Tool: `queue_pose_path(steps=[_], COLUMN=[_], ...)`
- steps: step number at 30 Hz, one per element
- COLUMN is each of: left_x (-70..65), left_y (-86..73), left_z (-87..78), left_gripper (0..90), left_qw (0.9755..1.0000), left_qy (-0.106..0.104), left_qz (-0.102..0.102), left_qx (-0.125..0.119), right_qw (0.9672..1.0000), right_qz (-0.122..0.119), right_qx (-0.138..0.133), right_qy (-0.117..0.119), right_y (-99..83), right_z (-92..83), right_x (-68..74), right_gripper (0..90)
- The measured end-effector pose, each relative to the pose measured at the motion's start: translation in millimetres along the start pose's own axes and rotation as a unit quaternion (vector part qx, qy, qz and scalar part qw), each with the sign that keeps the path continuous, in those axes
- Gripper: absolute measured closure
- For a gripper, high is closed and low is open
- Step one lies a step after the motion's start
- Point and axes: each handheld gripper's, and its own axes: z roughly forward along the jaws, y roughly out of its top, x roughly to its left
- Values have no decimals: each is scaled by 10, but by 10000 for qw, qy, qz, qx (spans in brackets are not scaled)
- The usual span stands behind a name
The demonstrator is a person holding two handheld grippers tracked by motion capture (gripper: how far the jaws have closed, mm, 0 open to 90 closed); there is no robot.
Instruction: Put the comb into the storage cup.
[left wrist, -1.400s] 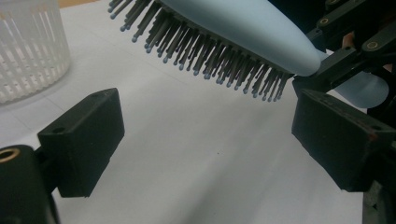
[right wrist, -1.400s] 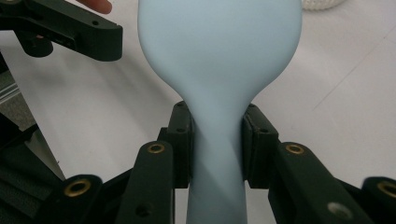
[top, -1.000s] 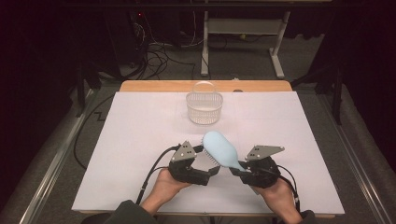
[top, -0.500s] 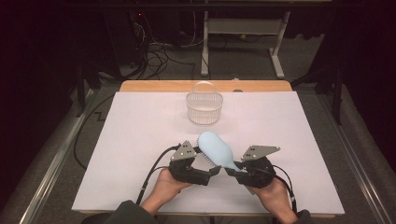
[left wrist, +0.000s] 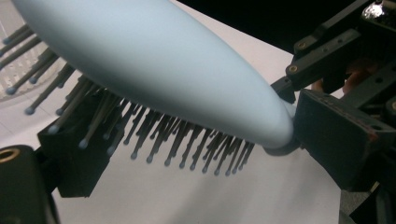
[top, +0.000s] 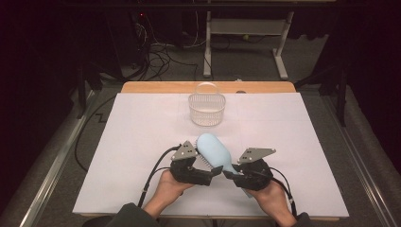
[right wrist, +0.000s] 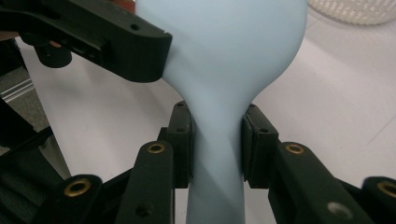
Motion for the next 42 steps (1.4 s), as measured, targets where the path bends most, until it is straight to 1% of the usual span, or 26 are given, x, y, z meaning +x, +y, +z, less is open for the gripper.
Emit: queue_pose_path(steps=[7, 10, 11, 13, 15, 20, 22, 24, 27, 30, 36, 42], left_x=[4, 11, 10, 12, 16, 17, 18, 22, 17, 17, 38, 40], left_y=[4, 11, 10, 15, 20, 20, 26, 28, 30, 36, 48, 63], left_z=[-5, -8, -11, -22, -33, -37, -42, -46, -50, -63, -107, -148], left_gripper=[87, 88, 113, 122, 130, 141, 153, 156, 157, 169, 191, 243], left_qw=[10000, 10000, 9999, 9999, 9999, 9998, 9996, 9995, 9995, 9992, 9989, 9982], left_qy=[27, -1, 4, 38, 43, 70, 61, 63, 106, 131, 91, 108], left_qz=[-28, -78, -105, -108, -133, -167, -261, -311, -294, -381, -451, -592], left_qx=[-29, -2, -15, -50, -81, -77, -19, -6, 5, 41, 71, 66], right_qw=[10000, 10000, 9999, 9999, 9999, 9999, 9999, 9999, 9999, 9998, 9997, 9995], right_qz=[-32, -71, -84, -147, -117, -138, -140, -151, -157, -198, -225, -292], right_qx=[40, 44, 43, 62, 46, 45, 58, 63, 49, 52, 40, 67], right_qy=[26, 43, 74, 4, 6, -11, -15, -15, -34, -70, -95, -136], right_y=[17, 27, 32, 47, 57, 69, 70, 71, 76, 83, 115, 137], right_z=[49, 63, 70, 83, 86, 98, 102, 107, 115, 126, 147, 173], right_x=[42, 57, 71, 99, 102, 108, 106, 106, 114, 122, 150, 168], right_gripper=[696, 698, 697, 698, 698, 698, 698, 698, 699, 699, 699, 699])
